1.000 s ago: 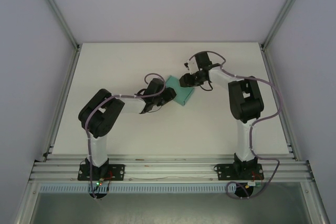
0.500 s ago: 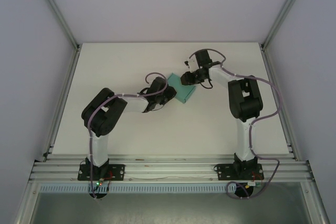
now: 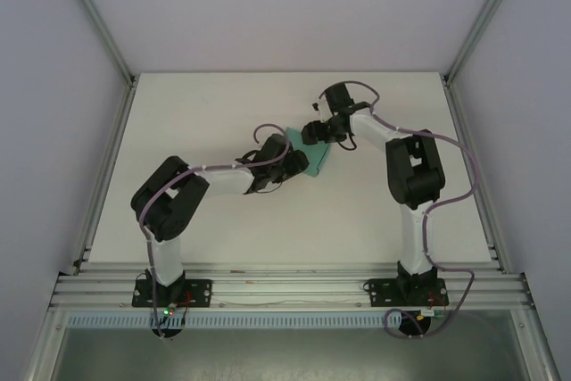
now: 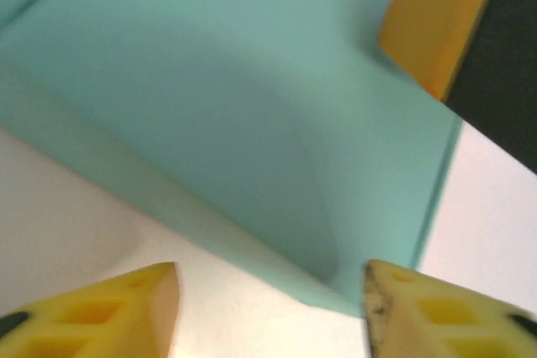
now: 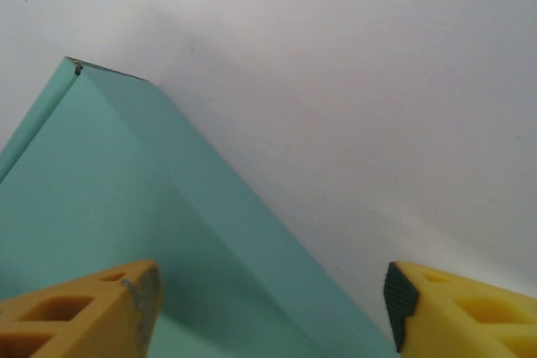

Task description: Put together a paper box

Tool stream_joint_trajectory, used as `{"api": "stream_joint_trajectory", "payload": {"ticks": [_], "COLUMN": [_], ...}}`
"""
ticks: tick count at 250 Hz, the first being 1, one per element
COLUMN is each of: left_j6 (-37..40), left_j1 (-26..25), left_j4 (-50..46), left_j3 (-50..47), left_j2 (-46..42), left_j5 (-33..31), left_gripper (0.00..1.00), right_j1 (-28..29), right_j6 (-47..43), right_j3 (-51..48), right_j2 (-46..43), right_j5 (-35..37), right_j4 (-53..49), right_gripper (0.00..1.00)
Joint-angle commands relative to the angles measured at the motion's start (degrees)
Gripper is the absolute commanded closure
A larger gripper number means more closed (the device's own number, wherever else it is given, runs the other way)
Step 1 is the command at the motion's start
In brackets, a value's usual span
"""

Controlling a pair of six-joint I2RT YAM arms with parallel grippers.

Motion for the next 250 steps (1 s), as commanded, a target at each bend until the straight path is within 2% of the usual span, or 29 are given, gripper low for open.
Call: {"api": "stream_joint_trajectory", "payload": {"ticks": [1,18,33,43,81,104,122,140,156,189,211,237,250], "left_j6": [3.65,4.85,6.75,8.71,16.96,21.07,23.66,29.06,35.83,41.97,44.70,48.68,49.83], "left_j1": [-0.21,-0.21,-0.21,-0.21,1.86,8.19,16.72,23.95,28.61,36.35,37.92,38.11,38.12], "left_j4": [-4.63,-5.63,-7.31,-9.05,-20.38,-23.67,-23.20,-18.78,-12.07,0.39,10.67,27.59,32.65], "left_j3": [-0.90,-1.89,-2.47,-2.78,-4.10,-8.96,-14.44,-20.49,-25.77,-32.91,-36.93,-42.37,-43.30], "left_j2": [-5.96,-9.42,-13.11,-15.92,-29.08,-37.76,-44.73,-50.80,-54.09,-52.01,-47.21,-39.59,-35.99], "left_j5": [-2.76,-4.28,-5.73,-7.21,-21.60,-29.20,-30.17,-32.19,-32.91,-29.94,-29.66,-27.06,-26.16], "left_gripper": [0.23,0.01,0.00,0.00,0.00,0.00,0.00,0.00,0.00,0.00,0.00,0.00,0.00], "right_j1": [-0.23,-0.32,-0.41,-0.67,-2.57,-3.90,-4.83,-6.47,-9.45,-13.35,-14.10,-15.21,-15.58], "right_j6": [0.60,0.86,1.92,2.47,5.89,6.81,7.13,6.99,7.98,8.73,7.17,5.84,4.91], "right_j3": [2.73,2.71,1.85,0.47,-12.83,-25.14,-35.84,-46.88,-55.30,-66.34,-70.61,-73.42,-75.17], "right_j2": [-3.52,-5.78,-8.51,-10.81,-24.14,-34.97,-43.61,-51.36,-55.68,-57.01,-54.75,-51.41,-49.36], "right_j5": [4.26,4.97,6.47,7.25,13.99,19.85,25.73,29.99,30.72,35.01,38.30,34.81,33.89], "right_j4": [-2.16,-0.63,1.62,3.41,12.86,17.09,20.66,26.70,32.49,44.78,54.52,64.88,71.97], "right_gripper": [0.24,0.20,0.12,0.00,0.00,0.00,0.00,0.00,0.00,0.00,0.00,0.00,0.00]}}
